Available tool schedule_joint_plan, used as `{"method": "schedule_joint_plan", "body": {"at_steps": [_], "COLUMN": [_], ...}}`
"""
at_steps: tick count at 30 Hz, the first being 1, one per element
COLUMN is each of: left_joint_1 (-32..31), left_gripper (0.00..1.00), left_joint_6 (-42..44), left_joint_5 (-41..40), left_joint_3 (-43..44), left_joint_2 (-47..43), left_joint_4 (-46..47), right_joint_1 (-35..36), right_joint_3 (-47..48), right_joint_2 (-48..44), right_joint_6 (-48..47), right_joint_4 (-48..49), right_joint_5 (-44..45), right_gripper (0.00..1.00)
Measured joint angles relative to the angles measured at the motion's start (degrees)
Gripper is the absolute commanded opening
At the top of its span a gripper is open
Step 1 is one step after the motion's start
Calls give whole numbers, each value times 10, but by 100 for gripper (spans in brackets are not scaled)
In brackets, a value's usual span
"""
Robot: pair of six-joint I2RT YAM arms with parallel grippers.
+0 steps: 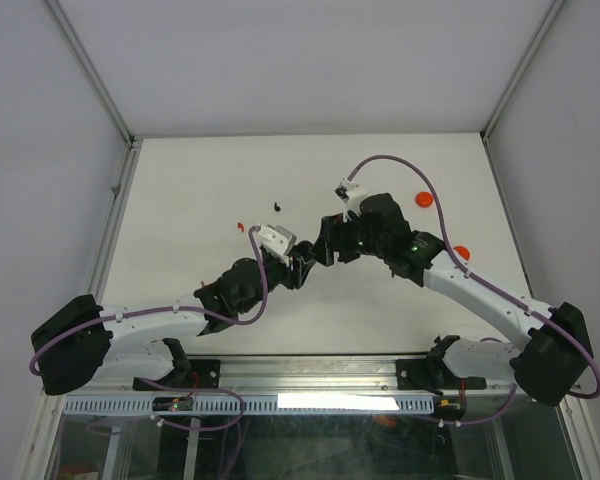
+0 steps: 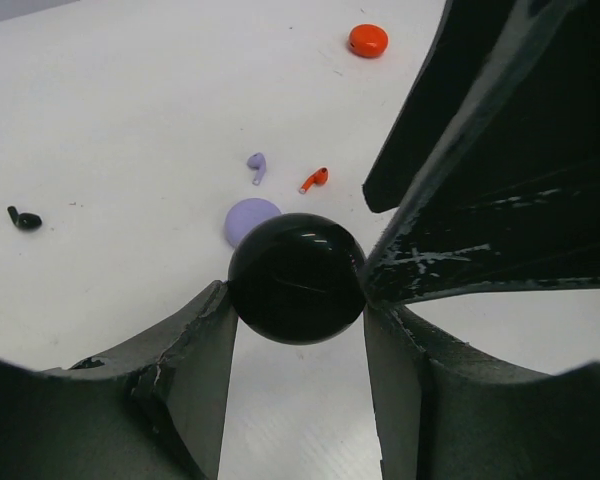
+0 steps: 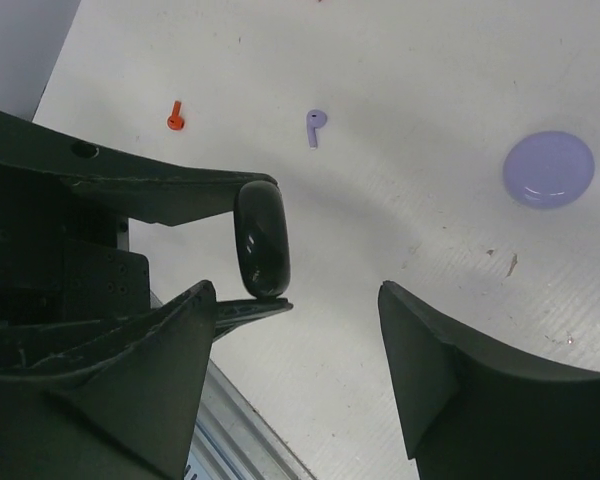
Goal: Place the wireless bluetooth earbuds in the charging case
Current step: Pick up the charging case at the center of the board.
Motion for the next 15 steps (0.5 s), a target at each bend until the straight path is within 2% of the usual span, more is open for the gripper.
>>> {"method": "schedule_joint_plan", "body": {"at_steps": [3,15], "left_joint_1": [-3,-3], "left_gripper": [29,30], "left_joint_6": [5,6], "left_joint_5": [6,16], "left_joint_3": [-1,-1], "left_joint_2": [3,24], "left_joint_4": [11,29], "right_joint_1": [5,10], "right_joint_3": [0,0], "right_joint_2": [9,29], "right_joint_6": [0,1], "right_joint_4": [7,19], "right_joint_5": [7,7], "right_gripper": [63,36]}}
